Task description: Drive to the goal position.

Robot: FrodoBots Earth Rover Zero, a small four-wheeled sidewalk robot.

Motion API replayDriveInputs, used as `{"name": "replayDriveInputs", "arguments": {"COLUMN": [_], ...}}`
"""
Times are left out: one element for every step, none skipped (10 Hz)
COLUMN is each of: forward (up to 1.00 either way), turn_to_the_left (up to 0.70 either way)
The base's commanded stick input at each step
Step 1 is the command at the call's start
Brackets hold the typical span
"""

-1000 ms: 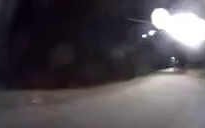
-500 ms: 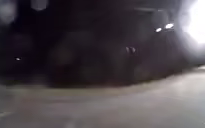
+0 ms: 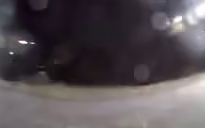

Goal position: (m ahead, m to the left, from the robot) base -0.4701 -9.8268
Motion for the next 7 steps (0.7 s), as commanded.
{"name": "replayDriveInputs", "arguments": {"forward": [0.0,0.0,0.0,0.0,0.0,0.0,0.0], "turn_to_the_left": [0.05,0.05,0.05,0.05,0.05,0.05,0.05]}}
